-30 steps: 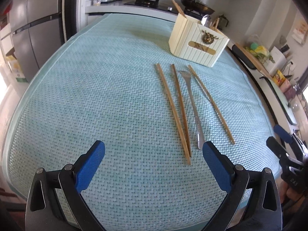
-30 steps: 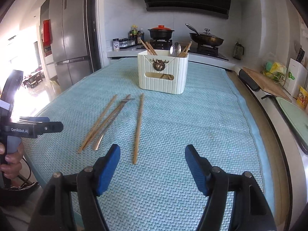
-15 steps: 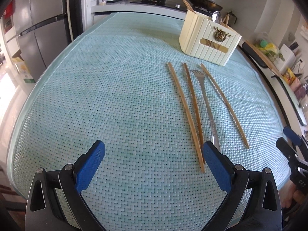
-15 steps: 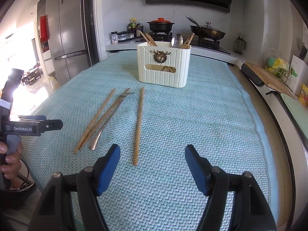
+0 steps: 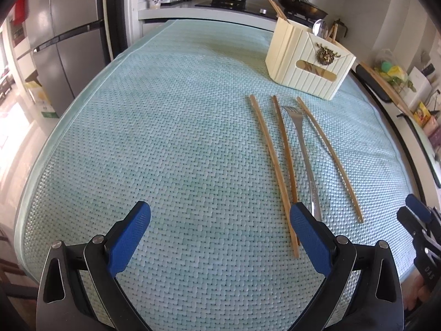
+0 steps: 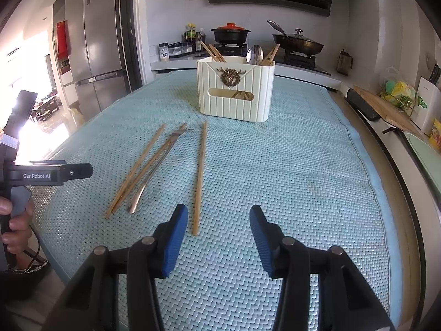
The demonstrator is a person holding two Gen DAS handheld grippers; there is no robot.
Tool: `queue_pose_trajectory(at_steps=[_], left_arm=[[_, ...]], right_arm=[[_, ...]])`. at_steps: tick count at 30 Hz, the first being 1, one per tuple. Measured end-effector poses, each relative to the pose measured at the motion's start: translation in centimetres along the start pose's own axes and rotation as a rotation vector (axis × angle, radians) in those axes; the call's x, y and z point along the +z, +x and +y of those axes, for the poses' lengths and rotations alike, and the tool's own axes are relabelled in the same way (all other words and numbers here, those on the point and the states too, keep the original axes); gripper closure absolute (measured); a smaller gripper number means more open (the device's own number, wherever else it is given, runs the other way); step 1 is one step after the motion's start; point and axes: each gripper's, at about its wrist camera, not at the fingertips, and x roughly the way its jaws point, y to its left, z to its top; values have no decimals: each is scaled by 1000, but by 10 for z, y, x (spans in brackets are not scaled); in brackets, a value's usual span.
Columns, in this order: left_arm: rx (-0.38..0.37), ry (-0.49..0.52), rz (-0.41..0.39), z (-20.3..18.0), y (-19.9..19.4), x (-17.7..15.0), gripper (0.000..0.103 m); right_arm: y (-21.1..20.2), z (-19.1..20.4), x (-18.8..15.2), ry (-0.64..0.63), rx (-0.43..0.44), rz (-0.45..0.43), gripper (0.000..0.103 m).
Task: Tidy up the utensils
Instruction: 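Move both tools over the remaining chopsticks and fork on the towel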
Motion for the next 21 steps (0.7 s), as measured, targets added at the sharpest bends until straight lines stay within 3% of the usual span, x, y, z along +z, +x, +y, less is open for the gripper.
queue_pose_trajectory(at_steps=[10, 21], left_arm=[[30, 5, 6, 2, 3, -1, 2], [3, -20, 31, 8, 12, 3, 2]], right_arm=[[4, -2, 0, 4, 1, 13, 55], [10, -1, 1, 5, 3, 28, 55]])
